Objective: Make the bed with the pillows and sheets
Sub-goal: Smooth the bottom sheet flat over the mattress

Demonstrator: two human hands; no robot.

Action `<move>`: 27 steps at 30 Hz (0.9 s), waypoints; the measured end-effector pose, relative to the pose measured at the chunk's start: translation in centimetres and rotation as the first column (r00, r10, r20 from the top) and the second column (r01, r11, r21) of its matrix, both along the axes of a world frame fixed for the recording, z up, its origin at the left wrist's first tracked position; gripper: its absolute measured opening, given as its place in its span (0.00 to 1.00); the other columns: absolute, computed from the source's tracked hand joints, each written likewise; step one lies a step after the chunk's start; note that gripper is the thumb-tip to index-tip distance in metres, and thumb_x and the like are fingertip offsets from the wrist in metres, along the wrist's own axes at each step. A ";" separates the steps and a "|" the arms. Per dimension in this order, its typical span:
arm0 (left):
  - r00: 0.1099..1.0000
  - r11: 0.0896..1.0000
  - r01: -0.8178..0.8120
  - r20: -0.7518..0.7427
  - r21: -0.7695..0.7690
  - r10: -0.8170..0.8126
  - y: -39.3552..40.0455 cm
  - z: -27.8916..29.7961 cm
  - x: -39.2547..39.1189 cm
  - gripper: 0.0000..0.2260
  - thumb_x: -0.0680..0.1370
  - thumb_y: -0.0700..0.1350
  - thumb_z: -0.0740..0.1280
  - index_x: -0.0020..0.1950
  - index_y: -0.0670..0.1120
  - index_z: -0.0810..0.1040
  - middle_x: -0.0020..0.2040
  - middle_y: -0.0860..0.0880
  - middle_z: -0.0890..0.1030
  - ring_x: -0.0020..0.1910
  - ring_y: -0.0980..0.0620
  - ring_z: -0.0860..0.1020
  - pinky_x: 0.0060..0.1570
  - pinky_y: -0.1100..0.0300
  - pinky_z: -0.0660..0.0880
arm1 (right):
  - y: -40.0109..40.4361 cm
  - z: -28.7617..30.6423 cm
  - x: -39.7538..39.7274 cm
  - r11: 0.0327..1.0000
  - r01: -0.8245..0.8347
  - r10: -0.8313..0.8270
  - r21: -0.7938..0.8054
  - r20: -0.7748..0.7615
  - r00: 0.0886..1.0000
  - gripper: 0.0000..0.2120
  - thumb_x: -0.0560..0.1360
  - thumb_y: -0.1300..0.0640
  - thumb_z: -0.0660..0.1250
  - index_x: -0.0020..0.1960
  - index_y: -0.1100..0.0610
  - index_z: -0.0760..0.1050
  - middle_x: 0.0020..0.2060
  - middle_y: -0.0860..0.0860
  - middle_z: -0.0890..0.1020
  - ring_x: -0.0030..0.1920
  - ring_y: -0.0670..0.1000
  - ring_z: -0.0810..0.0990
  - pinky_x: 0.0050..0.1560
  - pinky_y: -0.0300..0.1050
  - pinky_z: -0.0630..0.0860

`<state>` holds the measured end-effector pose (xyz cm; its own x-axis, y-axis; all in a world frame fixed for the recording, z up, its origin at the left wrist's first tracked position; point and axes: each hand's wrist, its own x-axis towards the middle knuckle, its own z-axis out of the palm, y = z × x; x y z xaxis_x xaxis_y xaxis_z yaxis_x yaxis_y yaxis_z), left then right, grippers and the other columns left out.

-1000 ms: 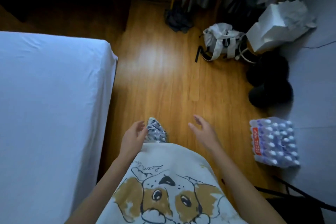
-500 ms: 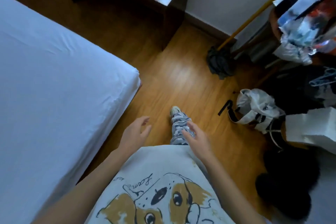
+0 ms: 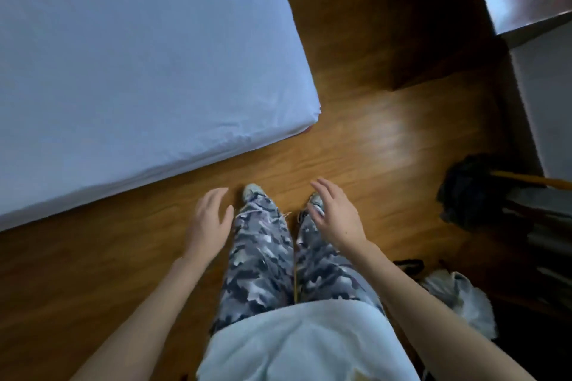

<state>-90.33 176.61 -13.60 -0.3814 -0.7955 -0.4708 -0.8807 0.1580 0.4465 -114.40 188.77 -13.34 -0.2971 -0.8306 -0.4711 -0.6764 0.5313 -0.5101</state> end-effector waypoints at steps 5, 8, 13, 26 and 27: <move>0.991 0.986 0.082 0.116 -0.149 -0.065 -7.1 -10.7 1.4 0.21 0.79 0.42 0.65 0.71 0.41 0.70 0.72 0.42 0.70 0.72 0.42 0.67 0.68 0.46 0.67 | -10.3 -12.2 2.4 0.880 -0.445 0.428 -0.168 -0.129 0.895 0.24 0.78 0.51 0.60 0.69 0.62 0.69 0.69 0.61 0.71 0.69 0.61 0.70 0.69 0.57 0.68; 0.985 0.946 0.148 0.133 -0.288 -0.113 -12.2 -17.9 1.2 0.21 0.79 0.42 0.64 0.72 0.40 0.69 0.74 0.38 0.66 0.74 0.39 0.62 0.70 0.44 0.63 | -16.2 -19.2 4.8 0.780 -0.579 0.524 -0.236 -0.257 0.812 0.27 0.76 0.53 0.64 0.73 0.61 0.64 0.72 0.61 0.66 0.72 0.60 0.64 0.73 0.57 0.58; 0.960 0.818 0.281 0.161 -0.503 -0.230 -19.9 -26.7 -0.2 0.25 0.81 0.46 0.60 0.76 0.40 0.60 0.76 0.36 0.59 0.76 0.37 0.57 0.74 0.44 0.53 | -24.4 -27.5 5.7 0.724 -0.601 0.446 -0.339 -0.434 0.783 0.25 0.79 0.55 0.59 0.75 0.61 0.62 0.74 0.60 0.63 0.75 0.59 0.60 0.74 0.57 0.51; 0.739 0.593 0.643 0.187 -0.485 -0.648 -10.4 -32.5 5.4 0.28 0.82 0.51 0.56 0.77 0.38 0.54 0.79 0.40 0.52 0.79 0.43 0.49 0.77 0.47 0.47 | -19.1 -29.7 3.8 0.479 -0.824 0.676 -0.302 -0.472 0.566 0.25 0.79 0.56 0.62 0.74 0.62 0.63 0.74 0.58 0.63 0.75 0.55 0.60 0.75 0.56 0.51; 0.809 0.631 0.537 0.130 -0.561 -0.573 -10.8 -31.8 4.6 0.27 0.82 0.50 0.57 0.76 0.37 0.56 0.78 0.40 0.54 0.78 0.44 0.50 0.77 0.47 0.50 | -20.4 -28.9 3.4 0.532 -0.775 0.592 -0.342 -0.504 0.629 0.25 0.79 0.56 0.63 0.73 0.62 0.64 0.73 0.59 0.65 0.74 0.56 0.61 0.74 0.56 0.53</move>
<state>-85.68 165.86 -45.41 -0.8483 -0.5294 0.0115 -0.5208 0.8381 0.1624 -111.01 168.41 -42.28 0.4254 -0.9030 0.0600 -0.8706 -0.4265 -0.2454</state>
